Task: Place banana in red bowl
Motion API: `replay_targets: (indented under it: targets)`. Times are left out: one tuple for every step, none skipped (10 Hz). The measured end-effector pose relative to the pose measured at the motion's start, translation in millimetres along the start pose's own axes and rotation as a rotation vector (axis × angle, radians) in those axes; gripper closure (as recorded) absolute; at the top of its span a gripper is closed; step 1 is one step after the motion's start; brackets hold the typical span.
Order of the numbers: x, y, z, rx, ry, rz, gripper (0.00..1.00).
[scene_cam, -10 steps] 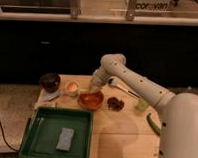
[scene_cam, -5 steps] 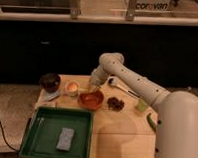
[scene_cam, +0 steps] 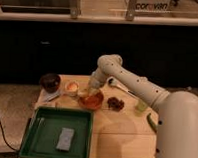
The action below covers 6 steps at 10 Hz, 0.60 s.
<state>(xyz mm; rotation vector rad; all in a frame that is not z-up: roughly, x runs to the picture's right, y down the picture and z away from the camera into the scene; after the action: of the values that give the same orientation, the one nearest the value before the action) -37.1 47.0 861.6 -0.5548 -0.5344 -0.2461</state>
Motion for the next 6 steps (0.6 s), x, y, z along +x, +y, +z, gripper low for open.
replay_targets:
  targets:
    - [1.2,1.6,-0.7,0.000,0.003,0.002,0.20]
    - [3.2,3.0,-1.6,0.002,0.006,0.006,0.20]
    - [6.0,3.8,-3.4,0.005,0.011,0.011,0.20]
    - [9.1,4.0,-5.6,0.009,0.015,0.018,0.20]
    - [14.5,4.2,-9.4,0.015,0.016,0.029,0.20]
    - [20.4,4.1,-13.9,0.022,0.014,0.044,0.20]
